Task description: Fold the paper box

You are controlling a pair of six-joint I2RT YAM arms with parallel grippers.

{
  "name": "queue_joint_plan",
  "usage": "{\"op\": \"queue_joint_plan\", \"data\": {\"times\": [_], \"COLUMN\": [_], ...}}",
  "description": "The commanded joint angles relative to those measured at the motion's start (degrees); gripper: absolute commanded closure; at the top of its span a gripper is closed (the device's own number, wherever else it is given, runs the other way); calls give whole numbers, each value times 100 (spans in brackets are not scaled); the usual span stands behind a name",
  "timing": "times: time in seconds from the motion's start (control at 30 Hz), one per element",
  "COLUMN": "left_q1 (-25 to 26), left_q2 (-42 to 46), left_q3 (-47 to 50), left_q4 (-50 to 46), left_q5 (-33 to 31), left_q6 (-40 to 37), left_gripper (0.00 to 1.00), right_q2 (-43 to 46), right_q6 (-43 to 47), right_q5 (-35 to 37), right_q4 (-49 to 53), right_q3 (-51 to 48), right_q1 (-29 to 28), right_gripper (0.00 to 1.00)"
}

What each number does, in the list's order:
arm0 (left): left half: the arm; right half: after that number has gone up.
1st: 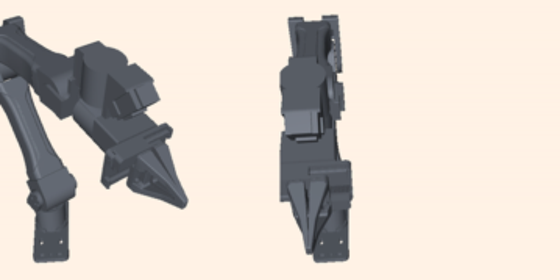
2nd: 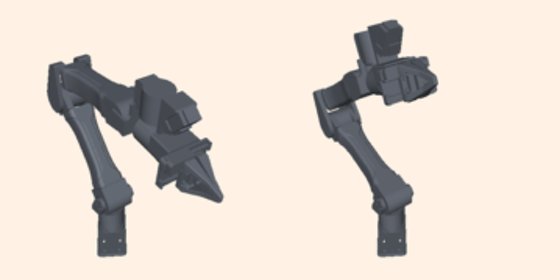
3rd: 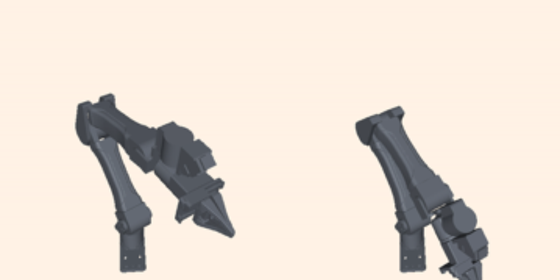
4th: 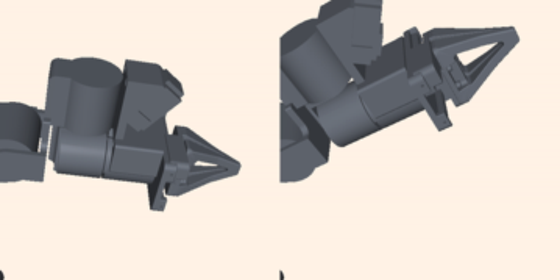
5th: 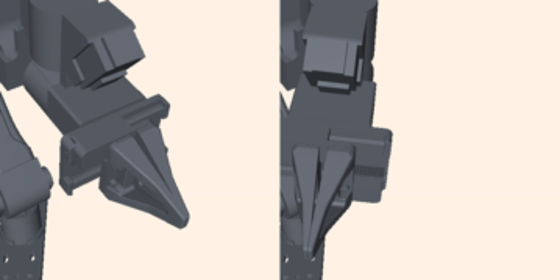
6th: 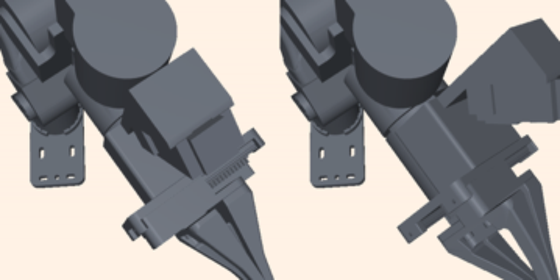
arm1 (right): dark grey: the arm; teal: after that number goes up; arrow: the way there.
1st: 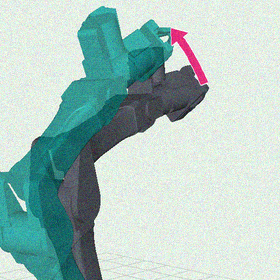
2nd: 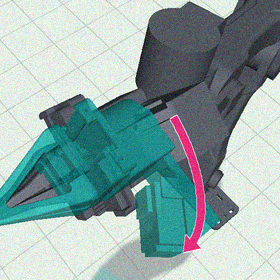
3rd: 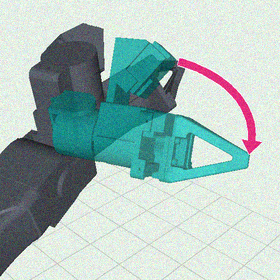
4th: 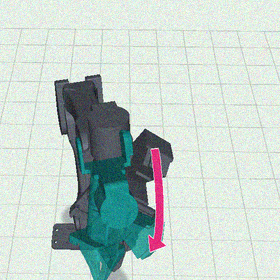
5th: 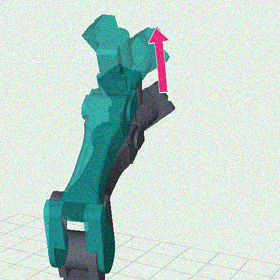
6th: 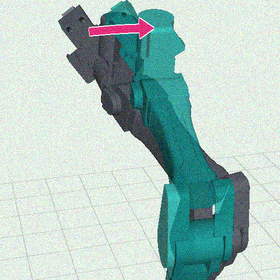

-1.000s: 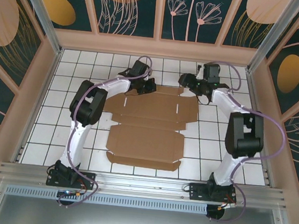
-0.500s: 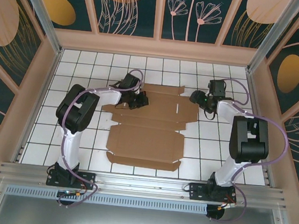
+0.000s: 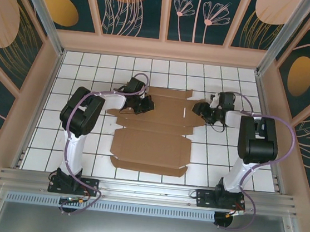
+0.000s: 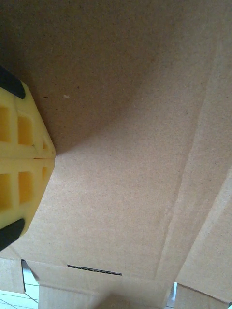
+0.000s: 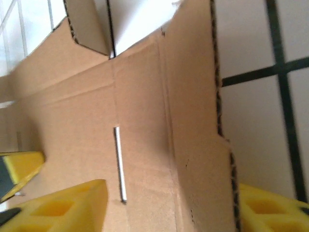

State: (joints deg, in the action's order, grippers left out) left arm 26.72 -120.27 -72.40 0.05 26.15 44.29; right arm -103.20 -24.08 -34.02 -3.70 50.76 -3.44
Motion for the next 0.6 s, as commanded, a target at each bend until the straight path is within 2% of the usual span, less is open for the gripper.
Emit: {"op": "queue_joint_plan", "data": {"times": [0.0,0.13,0.2,0.37,0.57], "left_q1": [-30,-35,-35,-35,-29], "left_q2": [-233,-208,-191,-181,-216], "left_q3": [90,121,136,147,130], "left_q4": [-76,-76,-85,-76,-41], "left_q5": [-198,-225,-246,-244,-216], "left_q6": [62,54,53,61,79], "left_gripper": [100,100,100,100,100], "right_q2": [-76,23,189,724,693], "right_q6": [-473,-495,-428,-370,-139], "right_q5": [-1018,-1090,-866,-356,256], "right_q4": [-775,-771,-577,-269,398], "right_q3": [-341,-380,-347,-272,169], "right_q1": [208,244,216,50,-737], "right_gripper": [52,63,68,73,75]}}
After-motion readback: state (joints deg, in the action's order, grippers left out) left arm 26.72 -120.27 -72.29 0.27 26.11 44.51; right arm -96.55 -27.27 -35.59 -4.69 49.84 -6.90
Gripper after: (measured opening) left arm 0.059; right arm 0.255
